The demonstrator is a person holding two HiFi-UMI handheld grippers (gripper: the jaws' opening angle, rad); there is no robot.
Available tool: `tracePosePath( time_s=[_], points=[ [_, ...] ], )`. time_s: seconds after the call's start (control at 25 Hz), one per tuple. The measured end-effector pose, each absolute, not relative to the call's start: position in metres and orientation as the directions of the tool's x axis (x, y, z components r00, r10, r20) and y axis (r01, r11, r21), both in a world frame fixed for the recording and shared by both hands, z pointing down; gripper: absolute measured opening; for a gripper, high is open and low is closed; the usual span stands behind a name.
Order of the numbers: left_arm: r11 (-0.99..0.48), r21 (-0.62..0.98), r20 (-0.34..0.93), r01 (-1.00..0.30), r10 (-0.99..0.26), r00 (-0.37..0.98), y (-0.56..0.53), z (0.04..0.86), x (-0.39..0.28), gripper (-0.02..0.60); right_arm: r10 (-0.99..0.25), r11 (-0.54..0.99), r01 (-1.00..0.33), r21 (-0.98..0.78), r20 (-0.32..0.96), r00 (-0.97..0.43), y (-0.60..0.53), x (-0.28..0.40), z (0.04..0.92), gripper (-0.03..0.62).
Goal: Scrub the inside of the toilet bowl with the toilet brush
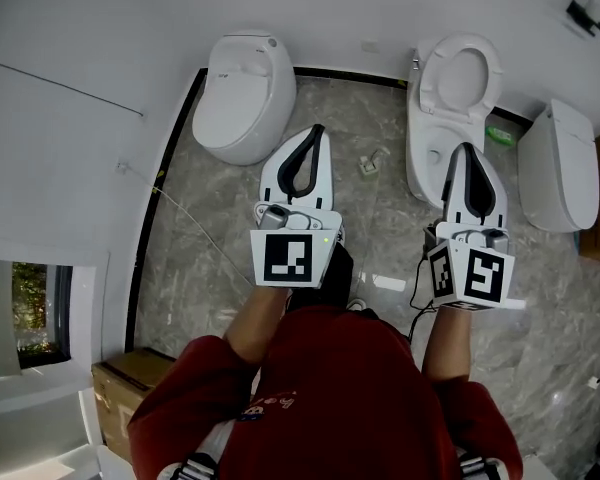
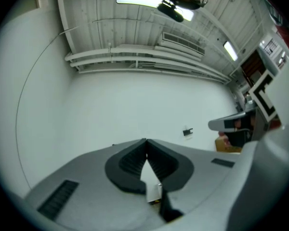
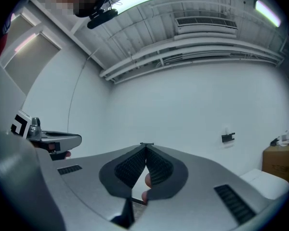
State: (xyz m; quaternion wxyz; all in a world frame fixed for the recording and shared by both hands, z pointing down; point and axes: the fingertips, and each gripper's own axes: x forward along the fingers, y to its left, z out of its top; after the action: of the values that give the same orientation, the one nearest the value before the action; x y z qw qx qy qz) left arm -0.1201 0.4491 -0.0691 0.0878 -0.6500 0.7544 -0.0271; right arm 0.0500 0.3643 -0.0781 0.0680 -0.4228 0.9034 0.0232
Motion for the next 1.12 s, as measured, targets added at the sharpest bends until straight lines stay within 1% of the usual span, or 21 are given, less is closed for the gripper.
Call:
tracePosePath(
  time_s=[0.2, 0.32, 0.48, 0.68, 0.96, 1.12],
  points=[
    [0.128, -0.149, -0.099, -0.981, -0.989, -0.114, 0.382, -0.065, -0.159, 0.0, -0.772, 0.625, -0.781, 0.019, -0.133, -0.621, 0.308, 0.013, -0.078, 0.0],
    [0.123, -0.133, -0.123, -0.984, -0.987, -0.107, 0.337, -0.075, -0.19, 0.0, -0.778, 0.619, -0.785, 0.022, -0.124, -0.616, 0.264, -0.018, -0.083, 0.0],
    [0.11, -0.168, -0.107, -0.98, -0.99, -0.092, 0.284, -0.078, -0.23, 0.0, -0.788, 0.607, -0.794, 0.01, -0.117, -0.604, 0.207, -0.06, -0.09, 0.0],
    [0.078, -0.133, -0.105, -0.988, -0.992, -0.064, 0.23, -0.072, -0.276, 0.0, -0.796, 0.601, -0.799, 0.012, -0.083, -0.6, 0.153, -0.111, -0.082, 0.0],
    [0.076, -0.136, -0.052, -0.988, -0.996, -0.07, 0.167, -0.038, -0.298, 0.0, -0.794, 0.609, -0.793, -0.007, -0.001, -0.609, 0.094, -0.135, -0.042, 0.0],
    [0.072, -0.136, -0.001, -0.988, -0.997, -0.073, 0.129, 0.0, -0.302, 0.0, -0.78, 0.624, -0.781, -0.016, 0.051, -0.624, 0.051, -0.142, -0.006, 0.0]
  ],
)
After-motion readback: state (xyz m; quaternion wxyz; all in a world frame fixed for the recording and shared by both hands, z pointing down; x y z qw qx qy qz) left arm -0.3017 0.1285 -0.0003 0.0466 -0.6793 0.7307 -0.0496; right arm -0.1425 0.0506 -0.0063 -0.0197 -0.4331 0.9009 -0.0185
